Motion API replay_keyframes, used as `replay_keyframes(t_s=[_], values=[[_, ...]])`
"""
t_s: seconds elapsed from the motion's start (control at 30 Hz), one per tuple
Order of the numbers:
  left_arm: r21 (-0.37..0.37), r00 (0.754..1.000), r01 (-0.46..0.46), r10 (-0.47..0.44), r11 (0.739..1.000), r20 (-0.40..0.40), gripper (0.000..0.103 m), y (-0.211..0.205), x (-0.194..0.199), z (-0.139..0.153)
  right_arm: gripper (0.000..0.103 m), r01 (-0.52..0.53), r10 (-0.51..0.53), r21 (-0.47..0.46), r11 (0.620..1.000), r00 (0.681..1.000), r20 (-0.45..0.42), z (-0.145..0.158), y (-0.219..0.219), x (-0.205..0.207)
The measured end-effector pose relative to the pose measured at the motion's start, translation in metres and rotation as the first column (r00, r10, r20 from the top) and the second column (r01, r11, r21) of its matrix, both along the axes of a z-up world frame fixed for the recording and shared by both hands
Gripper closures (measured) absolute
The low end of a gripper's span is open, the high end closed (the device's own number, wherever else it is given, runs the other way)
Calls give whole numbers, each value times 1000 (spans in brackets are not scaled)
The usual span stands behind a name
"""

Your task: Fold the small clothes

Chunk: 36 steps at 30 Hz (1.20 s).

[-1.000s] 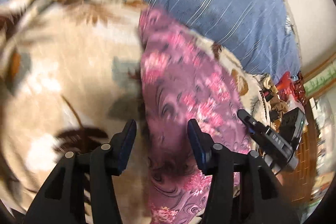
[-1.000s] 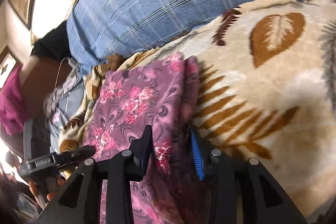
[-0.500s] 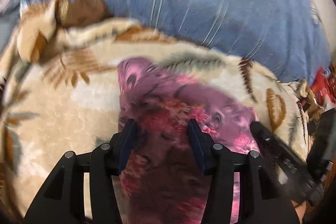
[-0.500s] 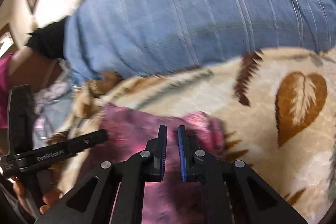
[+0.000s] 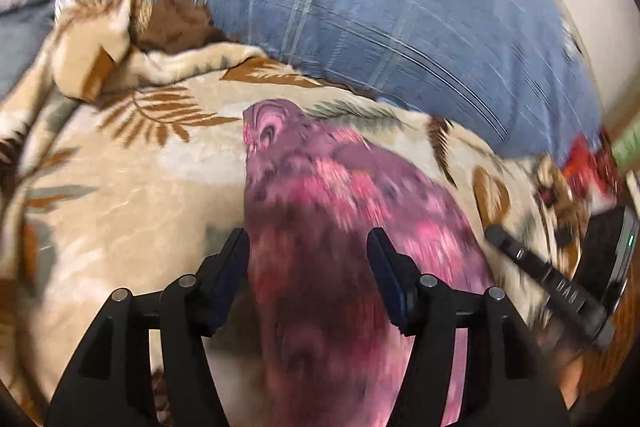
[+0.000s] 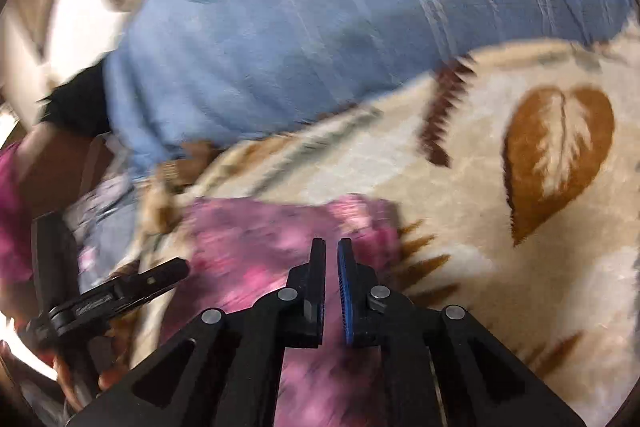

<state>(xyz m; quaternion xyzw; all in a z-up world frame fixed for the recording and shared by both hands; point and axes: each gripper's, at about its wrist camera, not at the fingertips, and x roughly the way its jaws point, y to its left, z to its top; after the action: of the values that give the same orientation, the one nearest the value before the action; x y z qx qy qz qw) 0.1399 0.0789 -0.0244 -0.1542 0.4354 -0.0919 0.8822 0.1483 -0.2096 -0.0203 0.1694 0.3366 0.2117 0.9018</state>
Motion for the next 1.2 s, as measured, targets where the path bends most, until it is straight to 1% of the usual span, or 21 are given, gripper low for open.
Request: replay_keyframes(t_s=[0.07, 0.1, 0.17, 0.2, 0.23, 0.27, 0.3, 0.33, 0.43, 0.5, 0.57, 0.6, 0.63, 0.67, 0.73, 0.77, 0.87, 0.97, 1.03, 1.13, 1.2], values=[[46, 1000, 19, -19, 999, -1, 39, -6, -20, -6, 87, -47, 48, -39, 998, 998, 33, 0, 2, -21], [63, 1000, 23, -22, 998, -16, 39, -9, -23, -13, 83, -55, 57, -74, 996, 998, 22, -8, 4, -27], [94, 997, 33, -26, 995, -73, 35, -16, -22, -35, 88, -41, 35, -162, 986, 999, -40, -31, 6, -25], [81, 997, 11, -5, 997, -75, 33, -15, -22, -40, 89, -39, 33, -169, 985, 999, -34, -38, 5, -26], [73, 997, 0, 6, 997, -80, 33, -13, -22, -38, 89, -18, 18, -163, 987, 1000, 0, -37, 2, -30], [60, 996, -4, 9, 998, -93, 33, -9, -24, -32, 87, 8, -13, -193, 981, 1000, -24, -33, 2, -31], [63, 996, -1, 7, 998, -91, 33, -7, -27, -26, 79, 23, -31, -197, 980, 999, -37, -28, 0, -34], [75, 997, 3, 3, 997, -79, 34, -6, -31, -21, 79, 30, -36, -184, 983, 999, -32, -22, -2, -40], [126, 999, 31, -29, 991, -13, 34, -8, -58, -5, 79, -19, 22, -131, 991, 1000, 21, -6, -10, -70], [143, 998, 57, -57, 988, -1, 34, -17, -74, -9, 79, -55, 61, -130, 990, 997, 43, -7, -10, -87], [178, 996, 89, -85, 980, -29, 33, -30, -78, -26, 82, -68, 71, -188, 980, 997, 10, -23, -1, -89], [192, 996, 89, -84, 977, -31, 29, -34, -78, -32, 82, -65, 62, -234, 970, 998, -20, -34, 4, -86], [200, 997, 76, -73, 977, -22, 25, -35, -78, -36, 82, -60, 60, -247, 967, 998, -8, -39, 7, -84], [199, 998, 67, -64, 978, -22, 25, -33, -79, -34, 83, -47, 52, -254, 966, 999, 15, -37, 8, -86], [179, 998, 63, -57, 982, -38, 26, -28, -82, -25, 84, -28, 28, -273, 962, 1000, -4, -27, 10, -89], [179, 998, 63, -58, 982, -34, 26, -24, -86, -21, 78, -28, 32, -266, 963, 999, 9, -22, 10, -94], [215, 998, 63, -66, 975, 7, 26, -21, -107, -14, 78, -58, 74, -265, 963, 996, 50, -12, 9, -117], [236, 997, 75, -73, 969, -20, 26, -24, -113, -30, 73, -69, 73, -304, 950, 997, -1, -31, 9, -126], [235, 997, 69, -57, 970, -61, 25, -26, -111, -44, 72, -46, 33, -354, 934, 999, -41, -50, 10, -124], [219, 998, 49, -37, 975, -55, 25, -26, -115, -43, 68, -8, -2, -374, 928, 1000, -28, -49, 13, -131], [245, 998, 50, -40, 968, -47, 25, -28, -118, -40, 56, 13, -32, -405, 914, 999, -40, -46, 11, -132]])
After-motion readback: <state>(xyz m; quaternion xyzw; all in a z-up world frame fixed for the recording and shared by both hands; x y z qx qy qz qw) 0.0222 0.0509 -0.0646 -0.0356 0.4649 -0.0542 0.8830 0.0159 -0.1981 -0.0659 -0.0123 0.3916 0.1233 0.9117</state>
